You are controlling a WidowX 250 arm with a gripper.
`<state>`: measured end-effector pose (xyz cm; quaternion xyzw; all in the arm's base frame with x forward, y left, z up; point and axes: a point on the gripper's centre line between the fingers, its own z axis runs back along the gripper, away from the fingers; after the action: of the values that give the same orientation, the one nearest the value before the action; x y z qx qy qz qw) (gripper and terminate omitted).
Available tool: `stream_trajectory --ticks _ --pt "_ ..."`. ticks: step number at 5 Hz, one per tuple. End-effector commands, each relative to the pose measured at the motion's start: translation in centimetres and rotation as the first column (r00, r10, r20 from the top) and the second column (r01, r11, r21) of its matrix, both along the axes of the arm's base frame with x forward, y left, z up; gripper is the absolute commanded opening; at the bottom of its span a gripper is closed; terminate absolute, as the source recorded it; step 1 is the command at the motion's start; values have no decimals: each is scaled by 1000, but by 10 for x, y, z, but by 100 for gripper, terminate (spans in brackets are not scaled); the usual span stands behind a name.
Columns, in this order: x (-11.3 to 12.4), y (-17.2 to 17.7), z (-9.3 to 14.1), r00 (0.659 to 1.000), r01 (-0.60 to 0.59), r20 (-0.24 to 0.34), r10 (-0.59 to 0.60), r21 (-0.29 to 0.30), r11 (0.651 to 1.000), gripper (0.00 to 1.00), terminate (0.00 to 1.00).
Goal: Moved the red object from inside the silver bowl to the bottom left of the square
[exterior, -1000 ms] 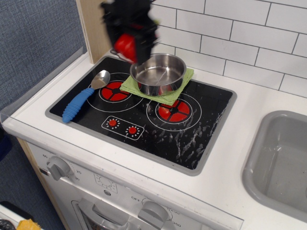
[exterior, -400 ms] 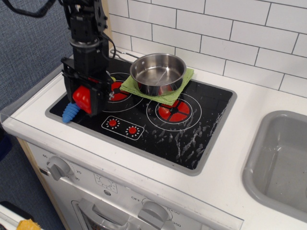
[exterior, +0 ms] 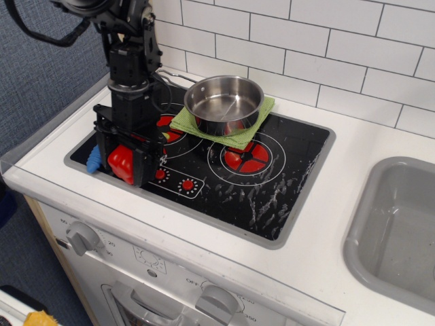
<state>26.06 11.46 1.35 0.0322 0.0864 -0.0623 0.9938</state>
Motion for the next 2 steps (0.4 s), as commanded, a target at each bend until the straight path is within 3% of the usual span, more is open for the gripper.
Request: stream_trajectory --ticks 1,2 --pt "2 4 16 999 -24 35 23 20 1000 100 0" --pt "1 7 29 997 -29 77 28 18 999 100 0"
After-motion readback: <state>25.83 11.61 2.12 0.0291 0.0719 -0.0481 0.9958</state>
